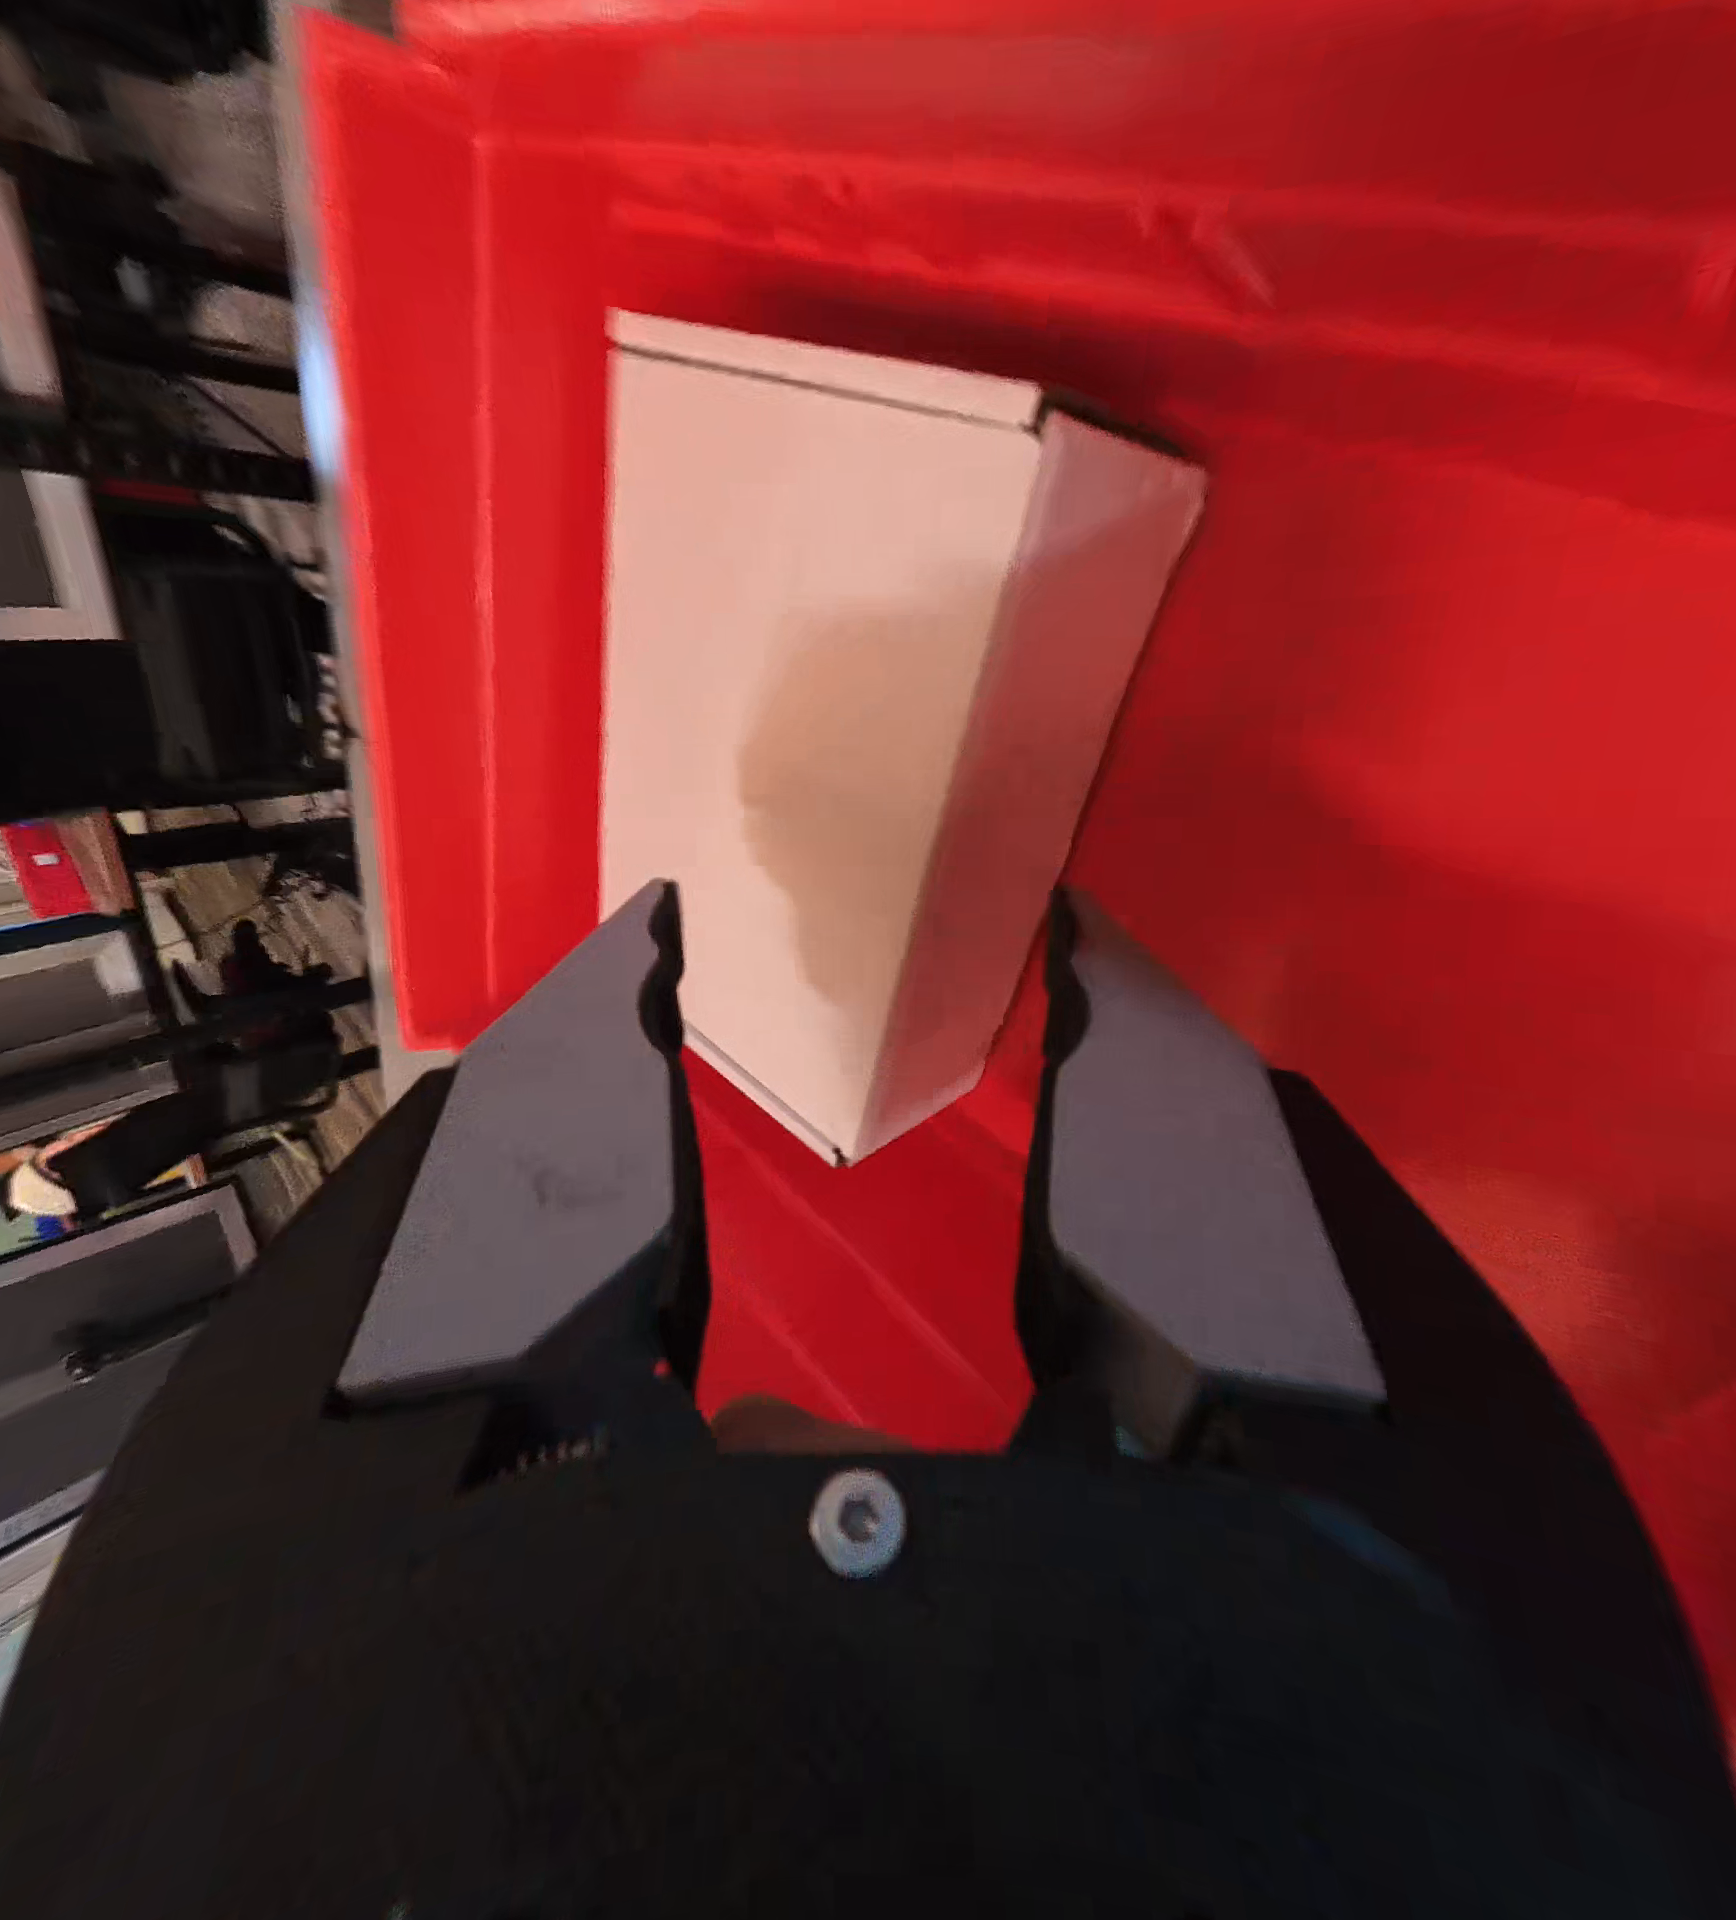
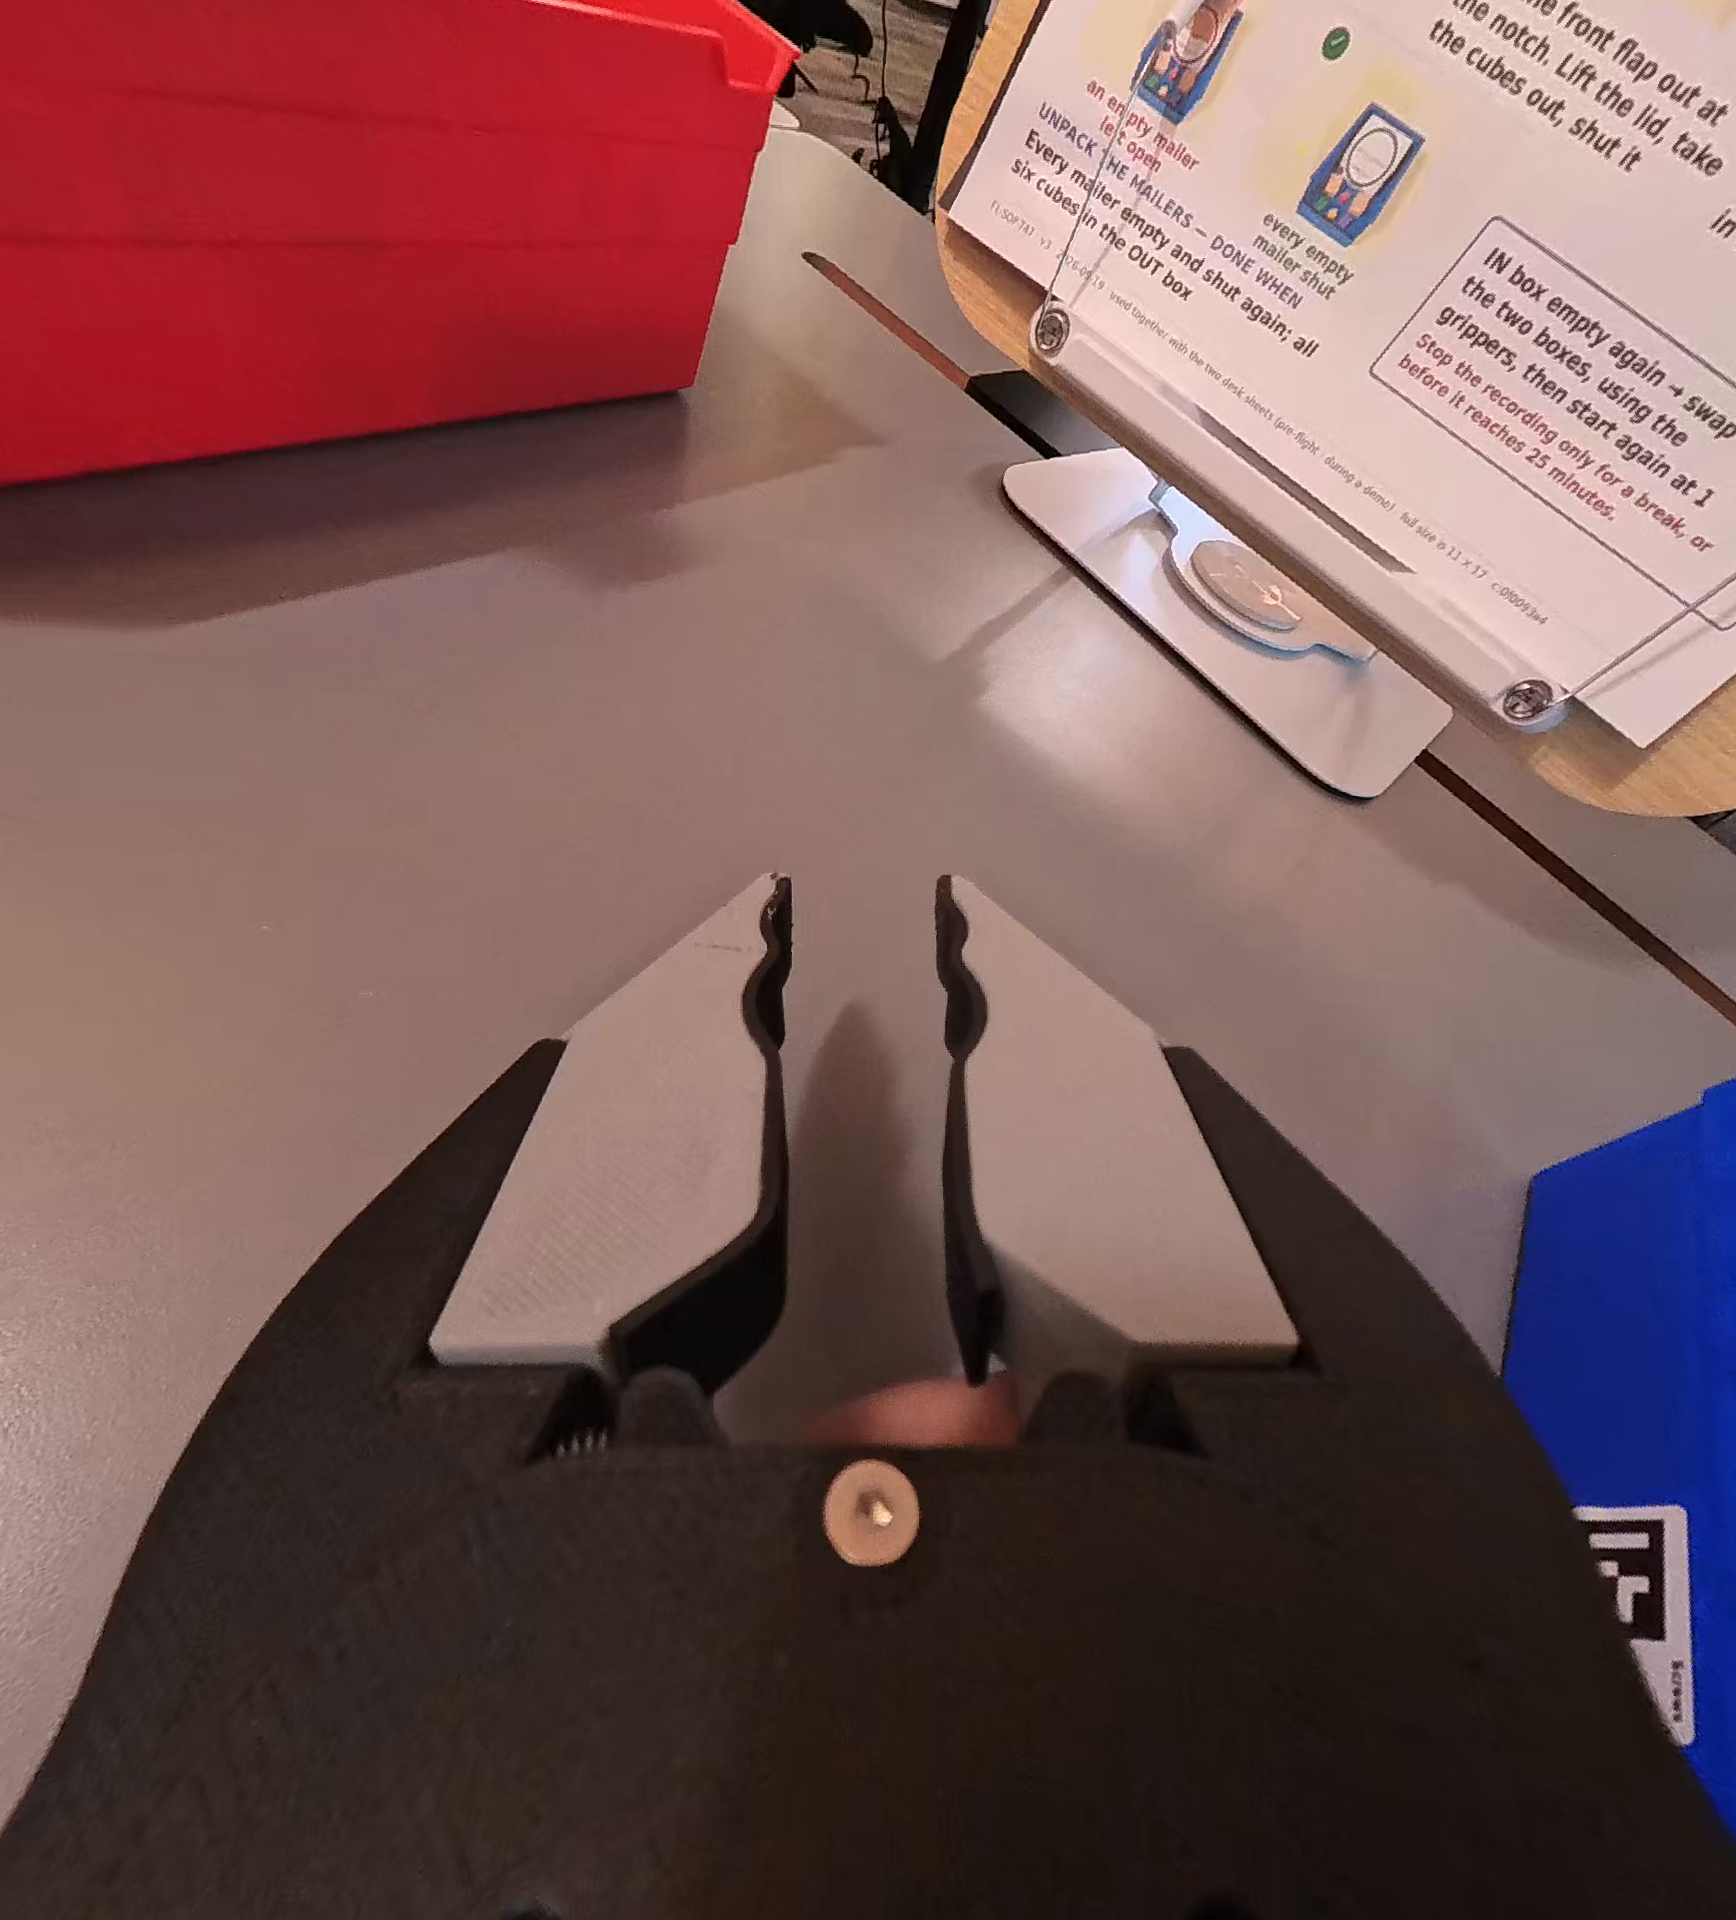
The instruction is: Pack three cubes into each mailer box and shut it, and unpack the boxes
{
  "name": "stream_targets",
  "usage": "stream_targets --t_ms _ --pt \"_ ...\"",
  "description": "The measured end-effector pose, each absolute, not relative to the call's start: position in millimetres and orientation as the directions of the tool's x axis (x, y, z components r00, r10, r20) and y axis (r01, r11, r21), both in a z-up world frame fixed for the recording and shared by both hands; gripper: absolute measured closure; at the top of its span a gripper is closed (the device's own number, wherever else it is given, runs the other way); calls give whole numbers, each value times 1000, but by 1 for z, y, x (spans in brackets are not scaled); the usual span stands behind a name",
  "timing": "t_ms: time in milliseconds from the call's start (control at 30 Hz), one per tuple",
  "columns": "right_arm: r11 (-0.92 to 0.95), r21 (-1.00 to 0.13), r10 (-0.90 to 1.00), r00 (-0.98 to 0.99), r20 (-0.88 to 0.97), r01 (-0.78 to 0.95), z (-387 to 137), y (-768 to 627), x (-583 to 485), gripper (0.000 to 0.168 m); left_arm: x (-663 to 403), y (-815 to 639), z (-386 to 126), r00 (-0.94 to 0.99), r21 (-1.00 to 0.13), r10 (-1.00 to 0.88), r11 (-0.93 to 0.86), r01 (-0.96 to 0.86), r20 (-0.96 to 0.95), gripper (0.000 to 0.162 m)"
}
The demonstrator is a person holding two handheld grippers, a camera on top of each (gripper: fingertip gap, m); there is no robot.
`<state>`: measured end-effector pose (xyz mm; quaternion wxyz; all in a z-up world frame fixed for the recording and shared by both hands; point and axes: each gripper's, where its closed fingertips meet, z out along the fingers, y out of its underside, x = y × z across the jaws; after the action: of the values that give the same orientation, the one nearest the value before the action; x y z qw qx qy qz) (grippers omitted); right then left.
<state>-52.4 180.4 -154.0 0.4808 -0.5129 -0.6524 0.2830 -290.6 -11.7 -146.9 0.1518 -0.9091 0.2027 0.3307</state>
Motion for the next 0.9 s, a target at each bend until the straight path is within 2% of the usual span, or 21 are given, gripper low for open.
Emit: stream_targets --t_ms 133,167,233,267,467,567,600,633,667,700,767,833,867,900 --pt "324 -861 939 -24 343 391 -154 177 -52 144 -308 -26 -179 747 28 -389 -894 -446 -539 74" --pt "324 -860 939 -26 342 394 -154 177 -52 144 -313 -25 -179 736 42 -407 -887 -460 -541 75" --pt "320 -860 941 -29 337 397 -155 177 -53 144 -323 -20 -174 726 52 -425 -878 -475 -540 91" --pt "318 -862 942 -31 333 395 -155 176 -53 144 -327 -18 -169 722 55 -436 -873 -485 -537 106" --pt "330 -859 940 -53 337 392 -156 170 -54 144 -327 -20 -165 766 62 -476 -863 -502 -432 113" --pt "334 -858 939 -54 341 390 -155 169 -54 144 -319 -24 -160 813 29 -459 -876 -482 -357 125" --pt "333 -859 939 -54 340 388 -155 169 -54 144 -313 -26 -157 834 21 -453 -882 -471 -313 134" --pt "331 -861 940 -53 337 386 -155 169 -53 144 -305 -31 -153 859 21 -449 -889 -458 -247 152" --pt "327 -864 941 -53 333 383 -154 169 -53 144 -297 -35 -150 883 16 -431 -900 -436 -188 162" --pt "324 -866 943 -54 329 380 -154 168 -53 144 -295 -36 -147 887 22 -425 -904 -428 -182 162" --pt "320 -870 945 -57 323 375 -153 167 -52 144 -310 -35 -139 839 80 -448 -891 -447 -309 162" --pt "324 -869 943 -57 327 373 -153 166 -52 144 -308 -30 -136 827 70 -445 -890 -450 -343 162" --pt "326 -869 943 -58 329 371 -152 166 -51 144 -307 -25 -133 816 46 -439 -888 -457 -376 154" --pt "327 -870 942 -58 330 369 -152 165 -51 144 -307 -20 -130 805 27 -433 -886 -463 -406 137"
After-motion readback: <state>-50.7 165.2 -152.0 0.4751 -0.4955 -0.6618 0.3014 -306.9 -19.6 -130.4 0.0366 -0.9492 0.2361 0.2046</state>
